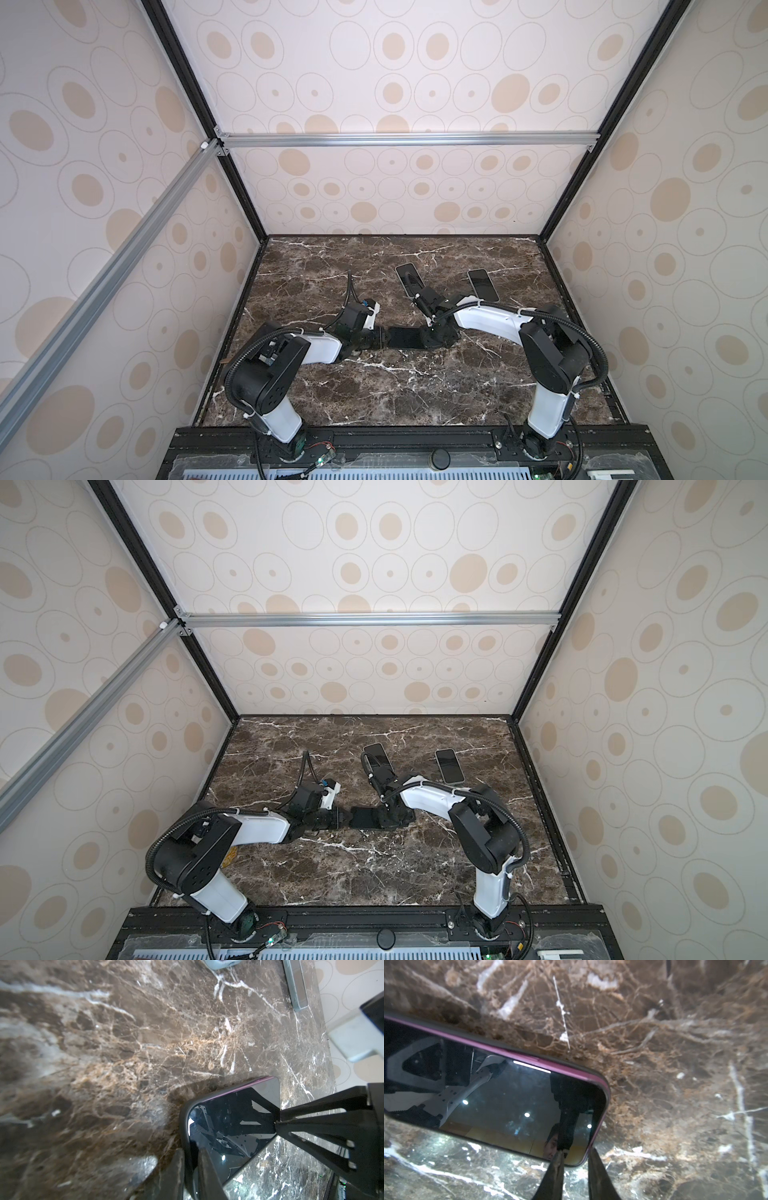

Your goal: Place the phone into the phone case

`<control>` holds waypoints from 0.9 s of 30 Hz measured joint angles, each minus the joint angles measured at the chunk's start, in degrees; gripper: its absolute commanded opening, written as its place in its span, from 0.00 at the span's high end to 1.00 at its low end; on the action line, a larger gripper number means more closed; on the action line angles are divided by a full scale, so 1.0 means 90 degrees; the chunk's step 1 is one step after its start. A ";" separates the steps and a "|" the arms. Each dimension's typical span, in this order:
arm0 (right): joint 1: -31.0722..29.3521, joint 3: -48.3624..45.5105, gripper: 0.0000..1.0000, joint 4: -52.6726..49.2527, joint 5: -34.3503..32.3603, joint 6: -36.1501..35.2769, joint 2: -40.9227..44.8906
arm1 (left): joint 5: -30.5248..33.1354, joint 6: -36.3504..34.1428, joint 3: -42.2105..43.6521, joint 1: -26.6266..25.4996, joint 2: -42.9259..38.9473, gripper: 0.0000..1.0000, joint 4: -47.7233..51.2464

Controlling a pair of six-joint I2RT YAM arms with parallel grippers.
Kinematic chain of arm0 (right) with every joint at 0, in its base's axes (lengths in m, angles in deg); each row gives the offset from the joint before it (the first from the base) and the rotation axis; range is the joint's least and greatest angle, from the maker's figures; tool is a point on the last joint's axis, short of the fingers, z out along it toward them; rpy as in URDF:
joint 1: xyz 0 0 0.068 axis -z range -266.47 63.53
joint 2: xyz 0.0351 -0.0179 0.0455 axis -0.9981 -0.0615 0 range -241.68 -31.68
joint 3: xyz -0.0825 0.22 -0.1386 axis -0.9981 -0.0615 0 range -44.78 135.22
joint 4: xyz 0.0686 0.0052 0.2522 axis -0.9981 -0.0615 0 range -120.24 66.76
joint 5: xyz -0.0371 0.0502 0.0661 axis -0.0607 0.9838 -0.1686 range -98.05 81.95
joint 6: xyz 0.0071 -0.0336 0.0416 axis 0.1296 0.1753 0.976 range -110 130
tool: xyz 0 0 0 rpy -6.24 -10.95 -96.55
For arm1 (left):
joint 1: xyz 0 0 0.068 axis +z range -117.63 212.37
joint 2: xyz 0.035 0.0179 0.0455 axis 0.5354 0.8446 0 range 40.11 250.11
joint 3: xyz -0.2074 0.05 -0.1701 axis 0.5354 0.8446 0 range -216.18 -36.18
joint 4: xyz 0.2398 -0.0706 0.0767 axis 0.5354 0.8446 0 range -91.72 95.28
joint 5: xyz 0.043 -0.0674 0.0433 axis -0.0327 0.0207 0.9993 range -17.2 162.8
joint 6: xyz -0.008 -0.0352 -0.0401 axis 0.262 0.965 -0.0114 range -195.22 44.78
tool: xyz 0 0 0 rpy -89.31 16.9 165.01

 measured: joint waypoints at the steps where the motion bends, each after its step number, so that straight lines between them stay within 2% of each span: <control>1: -0.0007 -0.0029 0.73 0.0022 -0.0017 -0.0005 0.0046 | 0.0000 0.0000 0.0000 0.0000 -0.0012 0.85 0.0007; 8: 0.0107 -0.0313 0.69 0.0138 0.0000 -0.0049 0.0491 | 0.0143 0.0000 -0.0100 0.0000 -0.0236 0.85 0.0386; 15: 0.0835 -0.0333 0.70 0.0228 0.0549 -0.0180 0.0957 | 0.0165 -0.0007 -0.0551 0.0000 -0.0301 0.84 0.0644; 20: 0.1122 -0.0257 0.76 0.0308 0.0906 -0.0306 0.0755 | 0.0146 -0.0010 -0.0704 0.0005 -0.0170 0.84 0.0648; 27: 0.1195 0.0012 0.79 0.0517 0.1375 -0.0391 0.0291 | 0.0126 -0.0027 -0.0702 0.0007 0.0080 0.84 0.0687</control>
